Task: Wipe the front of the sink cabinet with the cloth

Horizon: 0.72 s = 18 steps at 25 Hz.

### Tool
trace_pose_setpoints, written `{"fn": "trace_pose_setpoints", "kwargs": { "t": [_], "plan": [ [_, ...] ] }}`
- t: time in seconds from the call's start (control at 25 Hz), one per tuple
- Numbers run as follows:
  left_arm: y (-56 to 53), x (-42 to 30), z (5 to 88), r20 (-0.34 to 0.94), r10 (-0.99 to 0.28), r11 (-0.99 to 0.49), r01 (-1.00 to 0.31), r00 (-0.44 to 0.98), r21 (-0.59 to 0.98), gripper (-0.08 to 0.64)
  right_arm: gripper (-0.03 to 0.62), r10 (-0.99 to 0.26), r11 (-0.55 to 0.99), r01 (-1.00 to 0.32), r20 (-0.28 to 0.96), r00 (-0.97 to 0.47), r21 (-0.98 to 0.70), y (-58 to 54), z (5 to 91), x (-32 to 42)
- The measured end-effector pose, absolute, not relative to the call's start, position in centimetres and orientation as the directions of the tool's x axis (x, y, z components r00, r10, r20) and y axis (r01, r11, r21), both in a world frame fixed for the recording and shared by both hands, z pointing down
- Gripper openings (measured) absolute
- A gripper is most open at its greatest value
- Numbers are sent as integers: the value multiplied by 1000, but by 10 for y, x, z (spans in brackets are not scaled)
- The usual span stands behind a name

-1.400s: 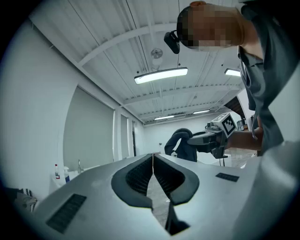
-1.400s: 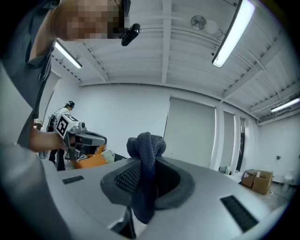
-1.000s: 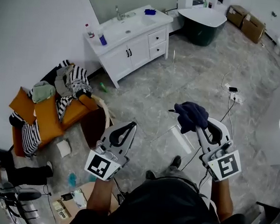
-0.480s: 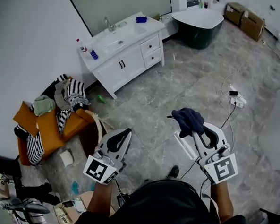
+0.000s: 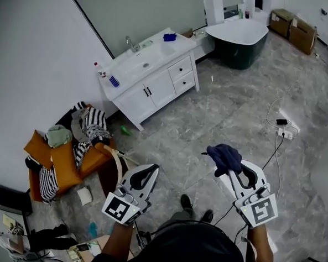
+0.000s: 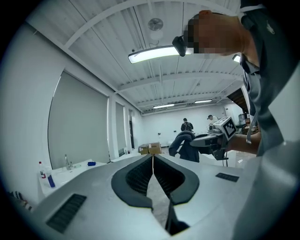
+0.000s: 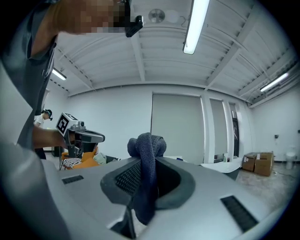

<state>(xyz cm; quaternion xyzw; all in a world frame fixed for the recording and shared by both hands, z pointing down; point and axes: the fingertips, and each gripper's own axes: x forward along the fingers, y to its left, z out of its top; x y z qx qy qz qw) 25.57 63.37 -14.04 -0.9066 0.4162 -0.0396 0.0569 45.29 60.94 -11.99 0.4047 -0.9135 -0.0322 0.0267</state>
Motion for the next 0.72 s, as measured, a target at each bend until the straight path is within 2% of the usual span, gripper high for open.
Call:
{"fn": "trace_pose_setpoints", "kwargs": {
  "t": [0.24,0.72],
  "plan": [
    [561,263,-142,23,-733,-677,-728,679,-107,12,57,-761,648,-757,68,-645,86,551,-122,457],
    [424,233,-125,-2,-680,-730,-676,734,-101,12,57,-812,584,-792,97,-576,180,441,-150,414]
  ]
}}
